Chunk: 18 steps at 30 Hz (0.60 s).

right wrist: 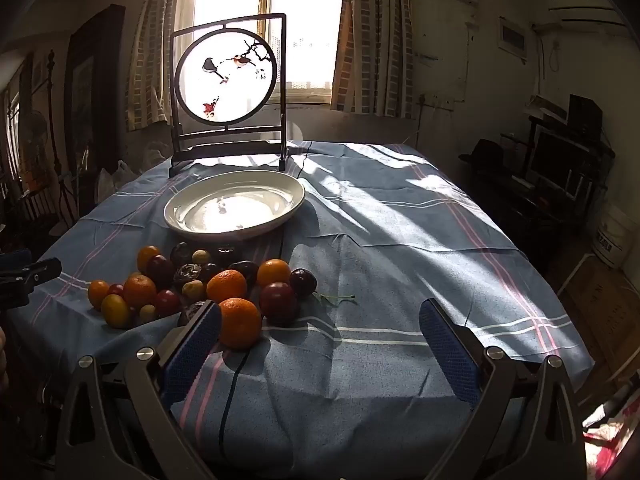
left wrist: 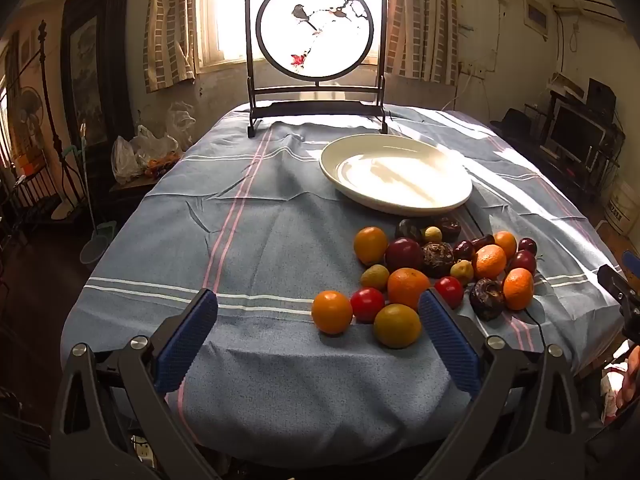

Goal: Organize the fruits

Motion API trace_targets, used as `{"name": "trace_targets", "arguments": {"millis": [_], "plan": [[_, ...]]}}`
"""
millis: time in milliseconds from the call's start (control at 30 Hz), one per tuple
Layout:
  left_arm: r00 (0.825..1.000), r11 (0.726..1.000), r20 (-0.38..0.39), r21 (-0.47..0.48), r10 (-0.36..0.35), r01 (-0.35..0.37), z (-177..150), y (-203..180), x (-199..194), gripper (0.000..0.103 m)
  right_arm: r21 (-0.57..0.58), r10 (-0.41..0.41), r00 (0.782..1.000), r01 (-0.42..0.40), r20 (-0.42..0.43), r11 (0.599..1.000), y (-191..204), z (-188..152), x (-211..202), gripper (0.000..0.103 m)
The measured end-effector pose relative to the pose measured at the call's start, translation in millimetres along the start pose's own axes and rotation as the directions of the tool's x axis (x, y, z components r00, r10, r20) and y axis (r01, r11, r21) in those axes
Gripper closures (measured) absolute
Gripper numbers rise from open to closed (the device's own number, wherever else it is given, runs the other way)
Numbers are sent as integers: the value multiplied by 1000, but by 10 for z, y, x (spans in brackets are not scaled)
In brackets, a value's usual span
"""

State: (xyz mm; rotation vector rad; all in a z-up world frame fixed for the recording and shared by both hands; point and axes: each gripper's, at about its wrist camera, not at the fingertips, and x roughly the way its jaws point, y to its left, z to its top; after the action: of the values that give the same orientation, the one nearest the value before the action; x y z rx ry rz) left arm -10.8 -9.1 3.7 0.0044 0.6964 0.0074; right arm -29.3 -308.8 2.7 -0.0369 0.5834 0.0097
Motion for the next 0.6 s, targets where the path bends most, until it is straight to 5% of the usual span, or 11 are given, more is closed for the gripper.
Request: {"name": "trace_targets", "arguments": {"millis": [600], "plan": [[1000, 1000, 0, 0, 1, -1, 3, -2, 5, 5, 0, 2, 1000, -2, 7, 1000, 3, -3, -4, 4]]}}
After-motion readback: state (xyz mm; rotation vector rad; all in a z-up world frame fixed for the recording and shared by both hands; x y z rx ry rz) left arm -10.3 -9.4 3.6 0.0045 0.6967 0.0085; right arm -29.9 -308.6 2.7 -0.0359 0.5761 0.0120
